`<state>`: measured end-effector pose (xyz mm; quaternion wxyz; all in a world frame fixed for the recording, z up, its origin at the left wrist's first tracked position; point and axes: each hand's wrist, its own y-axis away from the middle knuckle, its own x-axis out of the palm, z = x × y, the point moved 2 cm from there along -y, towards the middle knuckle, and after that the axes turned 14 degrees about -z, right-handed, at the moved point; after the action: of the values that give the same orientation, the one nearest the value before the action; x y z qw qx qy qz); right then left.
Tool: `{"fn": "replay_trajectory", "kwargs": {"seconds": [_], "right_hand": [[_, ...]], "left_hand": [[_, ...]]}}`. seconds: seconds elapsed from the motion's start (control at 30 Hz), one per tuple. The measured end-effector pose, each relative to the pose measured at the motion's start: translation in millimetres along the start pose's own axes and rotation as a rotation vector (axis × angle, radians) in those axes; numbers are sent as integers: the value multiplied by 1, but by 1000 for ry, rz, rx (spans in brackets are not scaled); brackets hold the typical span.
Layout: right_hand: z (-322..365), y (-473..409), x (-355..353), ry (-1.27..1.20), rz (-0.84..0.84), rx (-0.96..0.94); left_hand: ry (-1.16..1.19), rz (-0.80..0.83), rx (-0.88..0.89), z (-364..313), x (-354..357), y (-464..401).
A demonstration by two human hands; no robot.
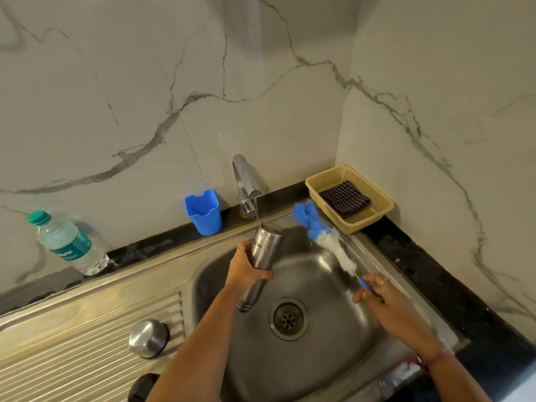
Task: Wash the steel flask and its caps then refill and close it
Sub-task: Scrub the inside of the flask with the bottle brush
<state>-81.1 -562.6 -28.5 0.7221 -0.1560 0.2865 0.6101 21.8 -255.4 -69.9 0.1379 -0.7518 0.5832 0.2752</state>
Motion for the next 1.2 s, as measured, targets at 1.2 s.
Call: {"fn": "replay_trajectory", "kwargs": {"seconds": [1.2], "right_hand": [[97,5,-16,326,-31,-387]], "left_hand": [[214,-103,-36,10,-18,30]]}}
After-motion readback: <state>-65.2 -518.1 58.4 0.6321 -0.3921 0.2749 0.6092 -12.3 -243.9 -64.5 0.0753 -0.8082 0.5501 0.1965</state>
